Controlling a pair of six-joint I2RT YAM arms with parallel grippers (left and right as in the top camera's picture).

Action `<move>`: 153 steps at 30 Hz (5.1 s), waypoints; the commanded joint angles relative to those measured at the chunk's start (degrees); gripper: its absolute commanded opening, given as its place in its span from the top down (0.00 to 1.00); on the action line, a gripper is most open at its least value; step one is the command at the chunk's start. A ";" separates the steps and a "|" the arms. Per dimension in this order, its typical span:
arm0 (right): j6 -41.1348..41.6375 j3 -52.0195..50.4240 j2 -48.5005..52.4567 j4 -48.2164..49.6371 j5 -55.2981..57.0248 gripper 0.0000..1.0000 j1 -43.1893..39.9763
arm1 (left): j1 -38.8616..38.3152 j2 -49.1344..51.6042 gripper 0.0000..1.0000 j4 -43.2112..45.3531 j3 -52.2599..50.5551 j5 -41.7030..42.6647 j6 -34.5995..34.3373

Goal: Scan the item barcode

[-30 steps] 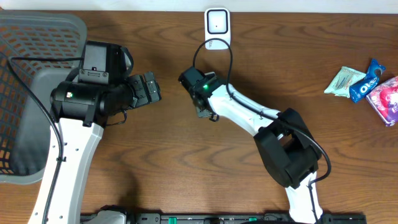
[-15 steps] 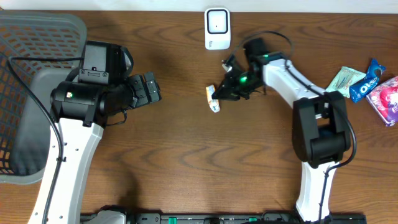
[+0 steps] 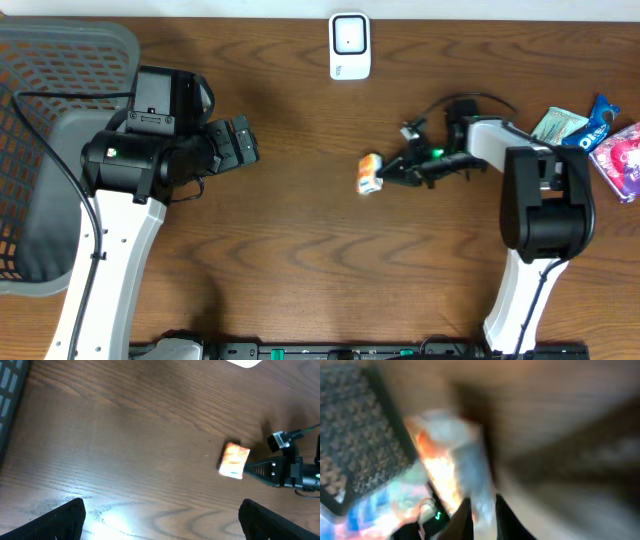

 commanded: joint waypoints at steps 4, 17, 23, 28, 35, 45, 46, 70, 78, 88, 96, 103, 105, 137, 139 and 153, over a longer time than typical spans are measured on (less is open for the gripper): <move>-0.48 2.95 -3.30 -8.22 18.40 0.73 -4.70 | 0.20 0.02 0.02 -0.15 0.39 -0.59 0.72; 1.14 3.32 -9.14 -5.97 19.39 0.50 2.03 | 0.20 0.02 0.02 -0.15 0.39 -0.59 0.74; 7.37 1.97 -8.66 0.13 20.02 0.53 5.33 | 0.20 0.02 0.02 -0.15 0.39 -0.59 0.72; 10.38 1.73 -7.32 3.43 20.33 0.55 6.99 | 0.20 0.02 0.02 -0.13 0.39 -0.57 0.74; 13.35 1.53 -4.13 4.87 23.52 0.59 10.38 | 0.20 0.02 0.02 -0.15 0.39 -0.57 0.74; 12.28 1.53 -1.92 5.73 16.31 0.99 11.96 | 0.20 0.02 0.02 -0.15 0.39 -0.59 0.74; 11.02 1.53 -1.92 6.47 12.20 0.99 11.72 | 0.20 0.02 0.02 -0.15 0.39 -0.59 0.74; 1.09 1.53 -1.92 32.76 -32.13 0.99 6.60 | 0.20 0.02 0.02 -0.13 0.39 -0.57 0.72; 14.49 1.53 -1.92 42.80 -32.11 0.99 5.99 | 0.20 0.02 0.02 -0.13 0.39 -0.57 0.74; 41.05 3.61 -3.23 63.36 -7.08 0.99 6.95 | 0.20 0.02 0.02 -0.15 0.39 -0.59 0.72; 38.21 13.99 -3.63 53.79 27.87 0.99 9.53 | 0.20 0.02 0.02 -0.15 0.39 -0.57 0.72; 15.17 32.37 -3.58 27.45 65.55 0.99 15.78 | 0.20 0.02 0.02 -0.15 0.39 -0.59 0.74; 9.66 34.88 -3.52 26.29 72.13 0.99 17.22 | 0.20 0.02 0.02 -0.13 0.39 -0.57 0.74; 0.02 65.07 14.36 -1.51 91.67 0.99 16.83 | 0.20 0.02 0.02 -0.15 0.39 -0.59 0.72; 0.02 65.81 14.36 -5.05 97.88 0.99 15.41 | 0.20 0.02 0.02 -0.15 0.39 -0.59 0.74; 11.02 65.64 14.38 -32.76 108.13 0.99 -1.33 | 0.20 0.02 0.02 -0.15 0.39 -0.59 0.74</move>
